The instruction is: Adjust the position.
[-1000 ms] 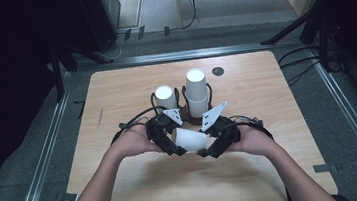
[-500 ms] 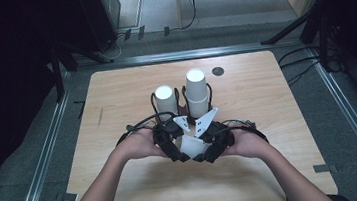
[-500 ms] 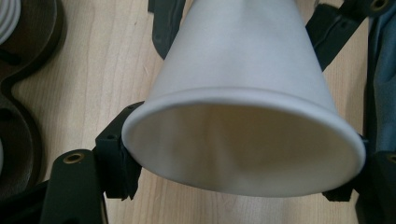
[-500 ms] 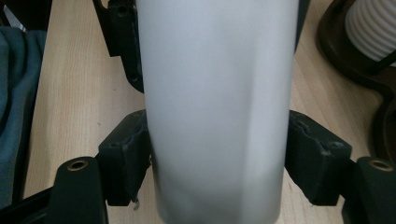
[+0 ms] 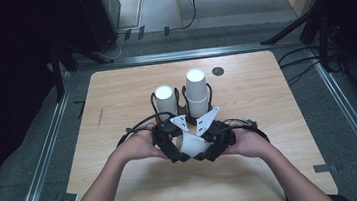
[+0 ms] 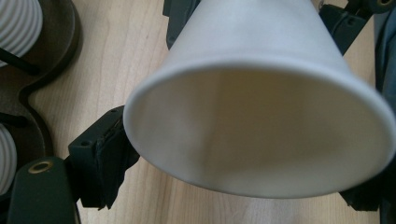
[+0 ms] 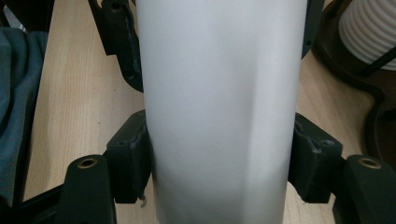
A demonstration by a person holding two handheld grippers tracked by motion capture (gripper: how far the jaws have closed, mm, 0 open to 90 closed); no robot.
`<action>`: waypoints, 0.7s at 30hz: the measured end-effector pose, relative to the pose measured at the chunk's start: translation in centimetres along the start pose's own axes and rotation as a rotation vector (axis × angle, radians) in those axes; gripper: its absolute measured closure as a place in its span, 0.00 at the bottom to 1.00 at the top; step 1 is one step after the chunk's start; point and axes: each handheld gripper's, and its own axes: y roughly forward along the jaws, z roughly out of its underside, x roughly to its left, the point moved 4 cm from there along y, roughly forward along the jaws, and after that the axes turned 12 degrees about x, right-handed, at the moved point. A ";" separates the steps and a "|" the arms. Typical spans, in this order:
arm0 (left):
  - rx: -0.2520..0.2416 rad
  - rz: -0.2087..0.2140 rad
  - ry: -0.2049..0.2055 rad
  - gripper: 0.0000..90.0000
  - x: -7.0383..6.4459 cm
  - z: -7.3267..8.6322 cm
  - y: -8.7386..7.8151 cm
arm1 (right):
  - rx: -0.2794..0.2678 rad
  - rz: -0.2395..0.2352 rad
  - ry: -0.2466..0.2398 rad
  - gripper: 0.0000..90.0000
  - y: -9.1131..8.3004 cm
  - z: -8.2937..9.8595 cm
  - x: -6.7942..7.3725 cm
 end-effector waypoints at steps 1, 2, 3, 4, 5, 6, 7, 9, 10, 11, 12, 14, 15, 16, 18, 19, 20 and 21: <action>-0.012 -0.006 -0.004 0.14 0.1 0.1 -0.1 | -0.004 -0.001 0.001 0.36 -0.1 0.0 -0.1; -0.031 -0.005 -0.016 0.14 0.1 0.1 -0.2 | -0.008 0.002 0.003 0.36 -0.2 0.1 -0.1; -0.050 -0.002 -0.019 0.14 0.1 0.2 -0.3 | -0.011 0.004 0.005 0.36 -0.4 0.1 -0.1; -0.060 -0.003 -0.021 0.14 0.1 0.2 -0.4 | -0.017 0.005 0.006 0.36 -0.5 0.2 -0.2; -0.072 -0.007 -0.026 0.14 0.1 0.3 -0.5 | -0.019 0.008 0.007 0.36 -0.5 0.2 -0.2; -0.082 -0.010 -0.026 0.14 0.1 0.4 -0.6 | -0.024 0.003 0.009 0.36 -0.6 0.2 -0.2; -0.103 -0.023 -0.027 0.14 0.1 0.4 -0.6 | -0.030 0.008 0.012 0.36 -0.8 0.3 -0.3; -0.142 -0.005 -0.036 0.14 0.1 0.6 -0.7 | -0.043 0.004 0.012 0.36 -0.9 0.3 -0.3; -0.151 0.008 -0.046 0.15 0.2 0.7 -0.7 | -0.045 0.002 0.019 0.36 -1.0 0.3 -0.3; -0.158 0.009 -0.049 0.15 0.2 0.8 -0.7 | -0.050 0.003 0.014 0.36 -1.1 0.3 -0.4; -0.166 0.018 -0.051 0.15 0.1 0.9 -0.7 | -0.056 0.002 0.013 0.36 -1.2 0.3 -0.3; -0.196 0.032 -0.058 0.15 0.0 0.9 -0.7 | -0.058 0.002 0.013 0.36 -1.2 0.4 -0.3; -0.207 0.041 -0.062 0.15 0.0 0.8 -0.8 | -0.056 0.002 0.014 0.36 -1.2 0.4 -0.3; -0.211 0.037 -0.060 0.15 -0.1 0.8 -0.8 | -0.056 0.002 0.014 0.36 -1.2 0.4 -0.3; -0.226 0.042 -0.061 0.15 -0.2 0.8 -0.9 | -0.058 0.002 0.009 0.36 -1.2 0.4 -0.3; -0.232 0.039 -0.064 0.15 -0.2 0.8 -0.9 | -0.059 0.002 0.009 0.36 -1.3 0.4 -0.3; -0.244 0.044 -0.068 0.15 -0.3 0.8 -1.0 | -0.064 0.002 0.009 0.36 -1.3 0.4 -0.2; -0.257 0.051 -0.077 0.15 -0.3 0.8 -1.0 | -0.071 0.002 0.007 0.36 -1.3 0.4 -0.2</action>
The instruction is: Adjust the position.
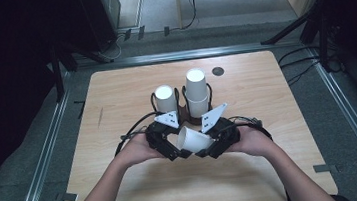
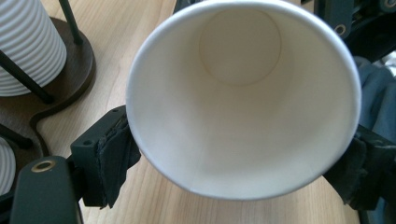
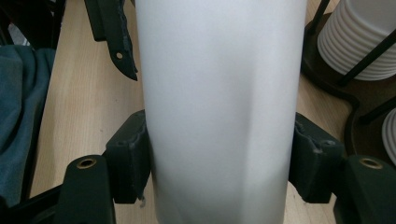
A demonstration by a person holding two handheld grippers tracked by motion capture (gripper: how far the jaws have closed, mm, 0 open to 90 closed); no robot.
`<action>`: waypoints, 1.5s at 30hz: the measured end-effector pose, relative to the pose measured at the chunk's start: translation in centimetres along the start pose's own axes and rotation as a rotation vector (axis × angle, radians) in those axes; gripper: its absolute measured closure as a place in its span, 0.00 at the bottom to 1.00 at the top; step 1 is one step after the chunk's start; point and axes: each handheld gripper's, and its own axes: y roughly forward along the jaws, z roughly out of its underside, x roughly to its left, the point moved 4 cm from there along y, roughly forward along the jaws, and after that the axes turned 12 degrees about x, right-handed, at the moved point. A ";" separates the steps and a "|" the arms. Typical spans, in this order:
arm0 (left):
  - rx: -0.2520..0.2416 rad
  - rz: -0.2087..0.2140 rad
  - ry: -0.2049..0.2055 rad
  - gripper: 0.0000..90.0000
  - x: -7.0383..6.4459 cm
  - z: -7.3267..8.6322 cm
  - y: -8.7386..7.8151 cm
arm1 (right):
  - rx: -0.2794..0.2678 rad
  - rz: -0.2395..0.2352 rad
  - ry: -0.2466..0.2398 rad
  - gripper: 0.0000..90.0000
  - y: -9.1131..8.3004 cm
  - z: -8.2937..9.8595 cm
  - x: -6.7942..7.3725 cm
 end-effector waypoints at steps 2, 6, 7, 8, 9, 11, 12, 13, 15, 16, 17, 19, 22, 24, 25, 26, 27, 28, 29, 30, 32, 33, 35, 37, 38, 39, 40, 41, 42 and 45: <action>-0.016 0.006 -0.007 0.15 0.0 0.0 -0.1 | -0.006 0.000 -0.002 0.36 -0.1 0.0 0.0; -0.069 0.037 -0.032 0.15 0.0 -0.3 -0.3 | -0.016 -0.003 -0.004 0.36 -0.1 -0.2 0.1; -0.082 0.052 -0.041 0.16 0.1 -0.3 -0.4 | -0.018 -0.007 -0.005 0.36 -0.1 -0.2 0.1; -0.093 0.060 -0.051 0.16 0.1 -0.4 -0.4 | -0.023 -0.008 -0.008 0.36 -0.1 -0.3 0.2; -0.100 0.064 -0.054 0.17 0.2 -0.4 -0.5 | -0.029 -0.011 -0.005 0.36 -0.1 -0.3 0.2; -0.105 0.073 -0.054 0.22 0.1 -0.4 -0.5 | -0.035 -0.009 -0.005 0.36 -0.2 -0.4 0.1; -0.108 0.075 -0.055 0.23 0.1 -0.4 -0.6 | -0.036 -0.009 -0.004 0.36 -0.2 -0.4 0.1; -0.104 0.080 -0.057 0.24 0.1 -0.4 -0.6 | -0.040 -0.008 -0.005 0.37 -0.3 -0.4 0.1; -0.095 0.092 -0.060 0.26 0.2 -0.3 -0.7 | -0.040 -0.011 -0.005 0.37 -0.3 -0.4 0.1; -0.091 0.094 -0.060 0.27 0.2 -0.3 -0.7 | -0.037 -0.013 -0.005 0.37 -0.3 -0.4 0.1; -0.087 0.092 -0.060 0.27 0.2 -0.3 -0.7 | -0.034 -0.016 0.000 0.37 -0.3 -0.4 0.2; -0.069 0.083 -0.052 0.28 0.1 -0.3 -0.8 | -0.027 -0.020 0.005 0.36 -0.2 -0.4 0.2; -0.055 0.071 -0.041 0.28 0.1 -0.2 -1.0 | -0.015 -0.006 0.011 0.28 -0.1 -0.4 0.2; -0.058 0.076 -0.048 0.28 0.0 -0.2 -1.3 | -0.014 -0.018 0.029 0.27 -0.3 -0.3 0.1; -0.053 0.070 -0.047 0.28 0.0 -0.2 -1.4 | -0.020 -0.022 0.033 0.27 -0.3 -0.3 0.0; -0.043 0.061 -0.042 0.28 0.0 -0.3 -1.5 | -0.019 -0.026 0.040 0.27 -0.4 -0.3 0.0; -0.032 0.045 -0.033 0.28 -0.1 -0.4 -1.7 | -0.023 -0.024 0.041 0.27 -0.5 -0.2 0.0; -0.020 0.035 -0.029 0.28 -0.1 -0.5 -1.8 | -0.020 -0.027 0.044 0.27 -0.5 -0.2 0.0; -0.002 0.025 -0.026 0.28 -0.1 -0.6 -1.9 | -0.019 -0.026 0.045 0.27 -0.5 -0.1 0.0; 0.020 0.004 -0.019 0.28 -0.1 -0.6 -1.9 | -0.018 -0.025 0.045 0.26 -0.4 -0.1 -0.1; 0.068 -0.031 -0.009 0.28 -0.1 -0.9 -2.0 | -0.009 -0.027 0.051 0.26 -0.3 0.0 -0.2; 0.072 -0.039 -0.001 0.28 -0.2 -1.1 -2.0 | -0.005 -0.027 0.052 0.26 -0.3 0.0 -0.2; 0.102 -0.055 0.019 0.28 -0.4 -1.5 -2.2 | -0.002 -0.027 0.055 0.26 -0.3 0.1 -0.3; 0.132 -0.066 0.035 0.28 -0.5 -1.8 -2.2 | -0.004 -0.028 0.059 0.26 -0.3 0.1 -0.3; 0.144 -0.079 0.043 0.28 -0.5 -1.9 -2.3 | -0.006 -0.025 0.057 0.26 -0.4 0.0 -0.3; 0.157 -0.081 0.046 0.28 -0.4 -2.0 -2.2 | -0.008 -0.021 0.056 0.26 -0.4 0.0 -0.3; 0.169 -0.084 0.049 0.28 -0.4 -2.0 -2.2 | -0.008 -0.021 0.053 0.26 -0.3 0.0 -0.3; 0.183 -0.094 0.054 0.28 -0.4 -2.0 -2.2 | -0.009 -0.020 0.050 0.26 -0.3 0.0 -0.3; 0.194 -0.096 0.052 0.28 -0.3 -2.0 -2.1 | -0.007 -0.017 0.046 0.26 -0.2 0.0 -0.3; 0.217 -0.103 0.055 0.28 -0.3 -1.8 -2.0 | -0.003 -0.019 0.048 0.26 -0.2 0.0 -0.2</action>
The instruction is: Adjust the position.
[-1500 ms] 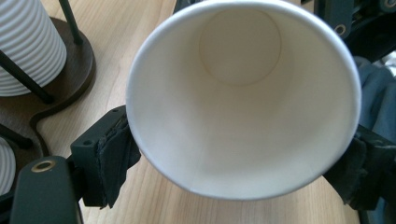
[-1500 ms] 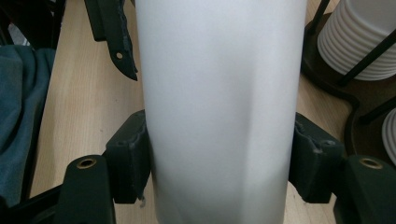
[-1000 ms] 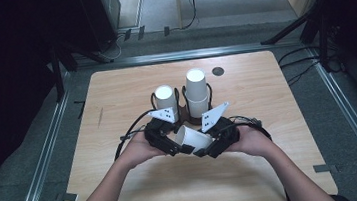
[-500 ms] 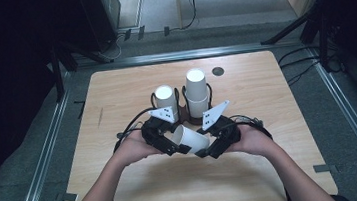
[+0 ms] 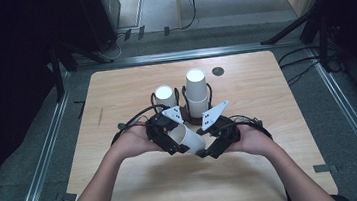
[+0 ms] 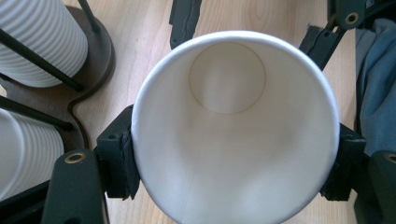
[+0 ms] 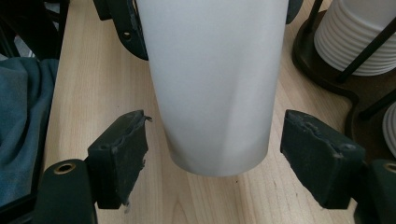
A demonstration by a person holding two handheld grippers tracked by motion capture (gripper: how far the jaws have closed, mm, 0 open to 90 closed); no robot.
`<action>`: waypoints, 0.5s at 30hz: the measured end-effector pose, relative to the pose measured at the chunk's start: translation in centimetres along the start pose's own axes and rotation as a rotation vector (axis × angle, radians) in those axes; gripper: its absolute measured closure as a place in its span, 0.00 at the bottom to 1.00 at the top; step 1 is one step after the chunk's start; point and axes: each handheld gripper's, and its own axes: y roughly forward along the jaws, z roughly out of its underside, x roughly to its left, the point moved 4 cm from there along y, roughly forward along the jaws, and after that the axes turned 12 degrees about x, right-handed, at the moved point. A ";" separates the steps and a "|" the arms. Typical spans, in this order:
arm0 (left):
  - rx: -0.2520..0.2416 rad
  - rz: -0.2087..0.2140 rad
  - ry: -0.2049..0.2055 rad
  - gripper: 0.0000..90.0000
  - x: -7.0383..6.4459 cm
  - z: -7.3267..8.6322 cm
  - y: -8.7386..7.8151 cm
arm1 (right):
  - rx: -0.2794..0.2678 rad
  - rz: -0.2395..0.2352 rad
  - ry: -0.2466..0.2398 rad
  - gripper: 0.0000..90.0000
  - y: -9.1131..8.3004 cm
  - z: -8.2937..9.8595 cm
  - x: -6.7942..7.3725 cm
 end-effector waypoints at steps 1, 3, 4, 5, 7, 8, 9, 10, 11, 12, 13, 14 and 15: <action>0.012 0.004 -0.001 0.28 0.0 0.0 0.1 | -0.002 0.000 -0.007 0.26 0.1 0.0 0.0; 0.034 -0.007 0.005 0.28 0.0 0.1 0.4 | 0.003 0.000 -0.004 0.26 0.2 -0.1 0.0; 0.047 -0.010 0.007 0.28 0.0 0.2 0.6 | 0.006 0.002 -0.007 0.26 0.3 -0.1 0.0; 0.059 -0.017 0.015 0.28 0.0 0.2 0.8 | 0.007 -0.002 -0.013 0.26 0.4 -0.1 0.0; 0.077 -0.028 0.017 0.28 0.1 0.3 1.2 | 0.013 -0.003 -0.020 0.26 0.7 -0.2 0.1; 0.085 -0.030 0.017 0.28 0.1 0.4 1.3 | 0.018 -0.004 -0.017 0.26 0.9 -0.2 0.1; 0.089 -0.033 0.018 0.28 0.1 0.4 1.4 | 0.021 -0.001 -0.021 0.26 1.0 -0.2 0.1; 0.092 -0.031 0.019 0.28 0.1 0.4 1.4 | 0.023 -0.002 -0.024 0.27 1.2 -0.2 0.0; 0.094 -0.030 0.021 0.28 0.1 0.3 1.5 | 0.032 -0.008 -0.017 0.27 1.4 -0.2 0.1; 0.093 -0.027 0.026 0.28 0.1 0.3 1.5 | 0.028 -0.004 -0.017 0.28 1.6 -0.2 0.0; 0.092 -0.025 0.028 0.28 0.0 0.2 1.5 | 0.028 -0.014 -0.013 0.28 1.8 -0.3 0.0; 0.091 -0.021 0.031 0.28 -0.1 0.2 1.4 | 0.024 -0.012 -0.014 0.28 1.9 -0.3 0.0; 0.085 -0.016 0.030 0.28 -0.2 0.1 1.4 | 0.025 -0.010 -0.014 0.29 2.1 -0.4 0.0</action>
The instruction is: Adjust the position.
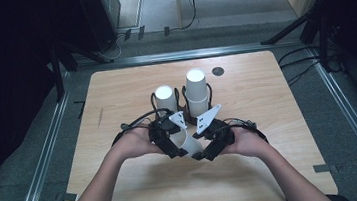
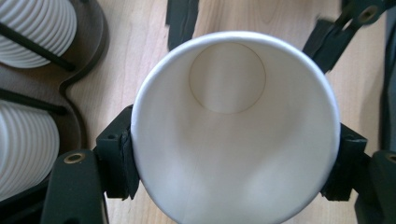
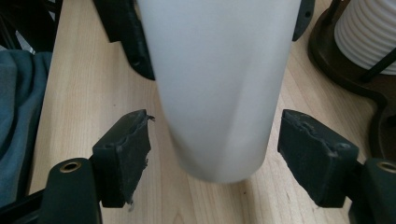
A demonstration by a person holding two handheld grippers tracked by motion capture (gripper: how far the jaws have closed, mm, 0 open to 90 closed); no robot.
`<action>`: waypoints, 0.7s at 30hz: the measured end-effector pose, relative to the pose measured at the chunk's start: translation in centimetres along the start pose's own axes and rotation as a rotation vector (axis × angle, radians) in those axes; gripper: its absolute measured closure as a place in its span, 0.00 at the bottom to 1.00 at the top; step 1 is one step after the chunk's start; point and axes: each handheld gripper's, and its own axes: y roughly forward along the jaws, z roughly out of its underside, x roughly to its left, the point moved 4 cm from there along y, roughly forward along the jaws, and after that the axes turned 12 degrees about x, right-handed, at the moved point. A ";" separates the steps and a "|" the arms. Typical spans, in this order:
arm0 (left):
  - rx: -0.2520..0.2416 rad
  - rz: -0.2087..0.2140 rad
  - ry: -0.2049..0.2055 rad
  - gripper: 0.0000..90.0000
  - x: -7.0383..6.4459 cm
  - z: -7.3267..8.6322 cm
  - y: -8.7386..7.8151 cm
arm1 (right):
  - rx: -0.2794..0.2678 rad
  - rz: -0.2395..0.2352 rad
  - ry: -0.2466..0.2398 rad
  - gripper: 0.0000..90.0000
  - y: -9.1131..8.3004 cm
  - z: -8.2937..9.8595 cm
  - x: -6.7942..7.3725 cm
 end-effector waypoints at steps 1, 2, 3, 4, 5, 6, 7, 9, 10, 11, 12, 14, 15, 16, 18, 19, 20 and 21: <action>-0.002 0.000 0.003 0.27 0.0 -0.1 -0.1 | 0.003 -0.001 -0.006 0.29 0.1 -0.1 0.0; -0.004 0.005 0.005 0.27 -0.1 -0.1 -0.1 | 0.007 0.000 -0.003 0.29 0.2 -0.1 0.1; -0.004 0.009 0.000 0.27 -0.1 -0.2 -0.1 | 0.004 0.001 -0.006 0.30 0.4 -0.2 0.1; -0.001 0.016 -0.005 0.27 -0.1 -0.2 -0.1 | 0.007 -0.001 -0.006 0.31 0.5 -0.2 0.2; -0.004 0.024 -0.006 0.26 -0.2 -0.3 0.0 | 0.007 0.000 -0.009 0.33 0.5 -0.2 0.2; -0.006 0.022 -0.007 0.26 -0.2 -0.3 0.0 | 0.006 -0.003 -0.011 0.34 0.6 -0.3 0.3; -0.005 0.024 -0.008 0.26 -0.2 -0.3 0.0 | 0.005 -0.007 -0.012 0.36 0.6 -0.3 0.3; -0.004 0.029 -0.011 0.25 -0.2 -0.2 0.1 | 0.011 -0.007 -0.011 0.37 0.6 -0.3 0.3; -0.003 0.040 -0.017 0.25 -0.2 -0.2 0.2 | 0.012 -0.011 -0.011 0.37 0.6 -0.3 0.3; 0.012 0.045 -0.017 0.25 -0.1 -0.2 0.3 | 0.014 -0.018 -0.008 0.38 0.6 -0.3 0.3; 0.013 0.039 -0.014 0.24 -0.2 -0.1 0.4 | 0.018 -0.019 -0.013 0.38 0.6 -0.2 0.3; 0.006 0.034 -0.011 0.23 -0.1 -0.1 0.5 | 0.021 -0.017 -0.018 0.37 0.5 -0.1 0.3; -0.006 0.030 -0.011 0.22 -0.1 -0.1 0.4 | 0.019 -0.014 -0.017 0.37 0.5 -0.1 0.3; -0.013 0.036 -0.010 0.21 -0.1 0.0 0.4 | 0.015 -0.009 -0.013 0.37 0.4 -0.1 0.2; -0.028 0.027 -0.013 0.18 0.0 0.1 0.3 | 0.009 -0.007 -0.009 0.37 0.1 -0.1 0.1; -0.038 0.022 -0.023 0.15 0.1 0.2 0.4 | 0.008 -0.003 -0.003 0.37 0.0 0.0 0.0; -0.050 0.023 -0.033 0.14 0.2 0.2 0.4 | -0.001 0.003 -0.002 0.37 -0.1 0.0 -0.1; -0.064 0.025 -0.041 0.14 0.2 0.3 0.4 | -0.001 0.004 0.008 0.37 -0.2 0.1 -0.2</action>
